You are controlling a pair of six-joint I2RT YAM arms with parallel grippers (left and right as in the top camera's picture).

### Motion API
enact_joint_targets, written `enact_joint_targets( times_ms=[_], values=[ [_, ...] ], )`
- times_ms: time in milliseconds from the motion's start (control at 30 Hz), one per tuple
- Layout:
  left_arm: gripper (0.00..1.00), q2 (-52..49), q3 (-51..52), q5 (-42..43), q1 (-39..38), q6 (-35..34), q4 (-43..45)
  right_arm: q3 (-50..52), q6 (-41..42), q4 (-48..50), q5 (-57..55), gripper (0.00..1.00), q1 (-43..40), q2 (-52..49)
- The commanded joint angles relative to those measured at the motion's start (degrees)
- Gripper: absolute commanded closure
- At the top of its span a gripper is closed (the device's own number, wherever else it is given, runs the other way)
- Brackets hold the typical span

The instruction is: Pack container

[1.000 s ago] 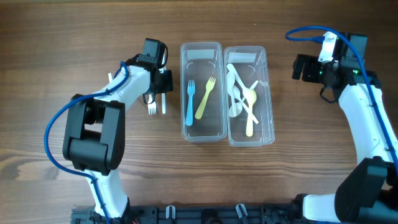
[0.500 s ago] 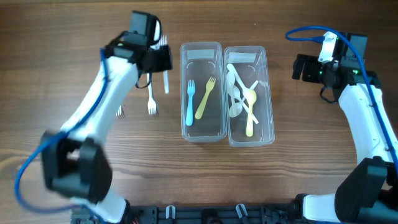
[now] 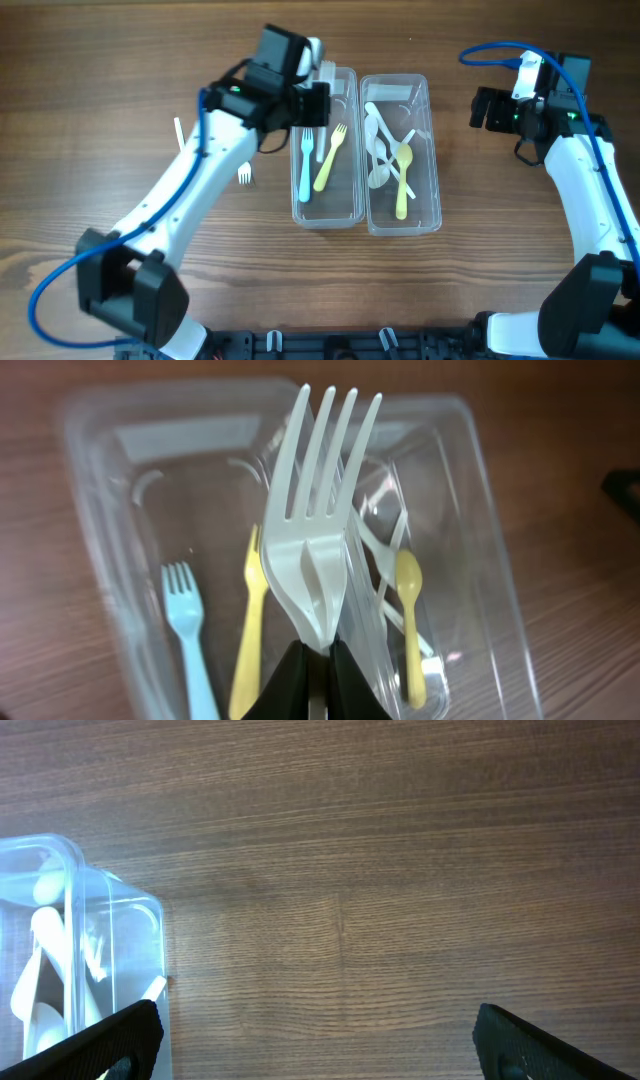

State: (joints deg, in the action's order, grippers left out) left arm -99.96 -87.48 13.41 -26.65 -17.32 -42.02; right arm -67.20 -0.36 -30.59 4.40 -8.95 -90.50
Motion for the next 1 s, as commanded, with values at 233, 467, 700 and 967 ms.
enact_joint_targets(
  times_ms=[233,467,700,967],
  values=[
    [0.57,-1.3,0.5,-1.3,1.9,-1.0,1.4,0.4,-1.0,0.2,-0.6,0.0,-0.1,0.8],
    [0.65,-0.9,0.5,-4.0,9.6,-1.0,-3.4,0.4,-1.0,0.2,-0.5,0.0,-0.1,0.8],
    [0.64,-1.4,0.6,-13.0,15.4,-1.2,-8.7,0.4,-1.0,0.2,-0.6,0.0,-0.1,0.8],
    [0.62,-5.9,6.6,-19.3,16.0,-2.9,-6.0,0.4,-1.0,0.1,-0.6,0.0,-0.1,0.8]
  ],
)
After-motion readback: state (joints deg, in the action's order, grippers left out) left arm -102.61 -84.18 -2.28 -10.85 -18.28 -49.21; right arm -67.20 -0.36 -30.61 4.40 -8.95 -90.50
